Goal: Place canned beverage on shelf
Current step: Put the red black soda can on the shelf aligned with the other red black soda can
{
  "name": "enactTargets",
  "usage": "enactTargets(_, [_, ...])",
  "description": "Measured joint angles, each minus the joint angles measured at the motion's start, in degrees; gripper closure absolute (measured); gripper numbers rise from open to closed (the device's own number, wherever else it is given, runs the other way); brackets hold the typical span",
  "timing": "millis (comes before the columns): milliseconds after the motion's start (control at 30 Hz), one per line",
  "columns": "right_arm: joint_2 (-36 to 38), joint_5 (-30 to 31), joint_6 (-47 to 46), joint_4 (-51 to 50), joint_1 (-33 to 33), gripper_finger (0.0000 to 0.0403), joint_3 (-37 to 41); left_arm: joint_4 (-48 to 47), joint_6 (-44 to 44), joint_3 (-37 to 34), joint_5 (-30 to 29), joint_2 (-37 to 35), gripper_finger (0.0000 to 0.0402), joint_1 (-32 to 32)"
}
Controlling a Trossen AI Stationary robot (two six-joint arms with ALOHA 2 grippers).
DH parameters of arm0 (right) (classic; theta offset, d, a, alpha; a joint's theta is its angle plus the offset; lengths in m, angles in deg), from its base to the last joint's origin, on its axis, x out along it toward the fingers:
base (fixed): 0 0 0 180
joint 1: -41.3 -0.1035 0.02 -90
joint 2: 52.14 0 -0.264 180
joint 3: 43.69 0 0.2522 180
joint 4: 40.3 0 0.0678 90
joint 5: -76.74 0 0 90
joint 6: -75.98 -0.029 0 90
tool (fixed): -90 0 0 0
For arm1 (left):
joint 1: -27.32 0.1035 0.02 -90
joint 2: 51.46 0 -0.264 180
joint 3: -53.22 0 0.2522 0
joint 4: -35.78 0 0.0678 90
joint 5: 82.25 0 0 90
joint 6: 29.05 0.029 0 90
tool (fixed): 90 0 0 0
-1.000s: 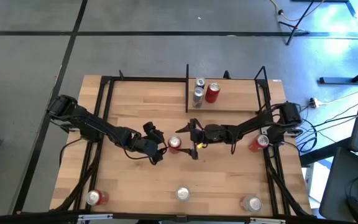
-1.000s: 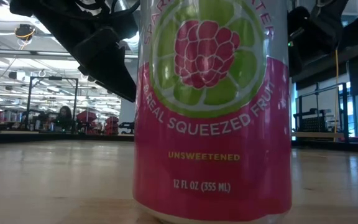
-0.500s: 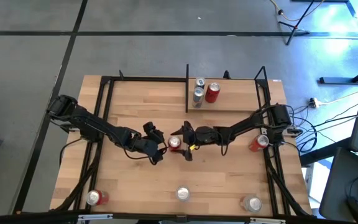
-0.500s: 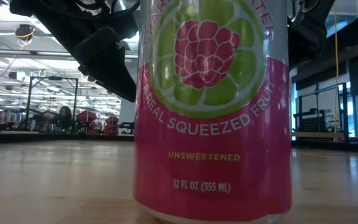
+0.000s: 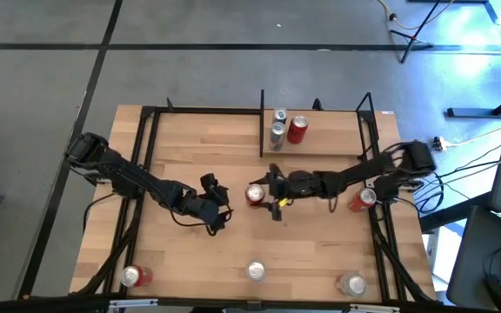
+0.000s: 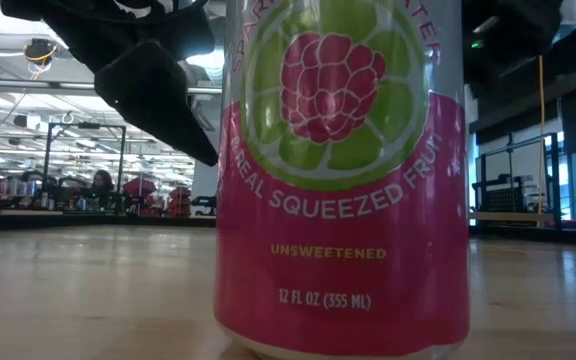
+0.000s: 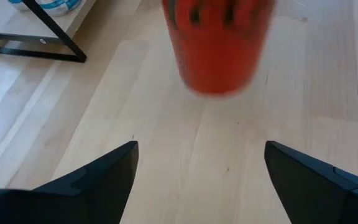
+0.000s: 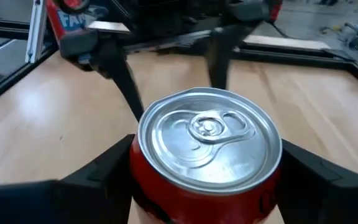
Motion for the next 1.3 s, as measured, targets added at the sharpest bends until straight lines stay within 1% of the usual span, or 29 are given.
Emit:
enactTargets(133, [8.79,4.25,0.00,-6.47,0.00,0.0132,4.17,-0.15,0.28,0.00,-0.09,0.00,0.0064,0.04])
enactTargets(333, [21.15,13.04,0.67,-15.29,0.95,0.0128,9.84,0.19,1.36,0.00,-0.15,0.00,0.0064,0.08])
enactTargets(500, [28.35,14.67,0.74,-18.90,5.83,0.0128,13.18,0.40,1.75,0.00,-0.26,0.02,0.0064,0.37])
enactTargets(567, [29.81,13.42,0.98,-18.83,8.97,0.0128,14.80,0.42,2.31,0.00,-0.28,0.02,0.0064,0.37])
enactTargets(767, [30.88,5.03,1.50,-17.19,19.99,0.0128,17.60,0.49,2.85,0.00,-0.26,0.02,0.0064,0.37])
enactTargets(933, [30.84,-1.42,1.51,-11.73,27.38,0.0128,19.02,0.50,2.86,0.00,-0.26,0.02,0.0064,0.37])
enactTargets(1033, [30.71,-2.29,1.53,-11.97,30.15,0.0127,19.08,0.52,2.87,0.00,-0.26,0.02,0.0064,0.35])
enactTargets(1200, [29.64,-6.20,2.80,-11.86,32.87,0.0127,19.14,0.77,2.88,0.00,-0.26,0.02,0.0064,0.37])
enactTargets(1300, [28.34,-6.49,3.19,-11.76,33.83,0.0127,19.14,0.87,2.86,0.00,-0.26,0.02,0.0064,0.37])
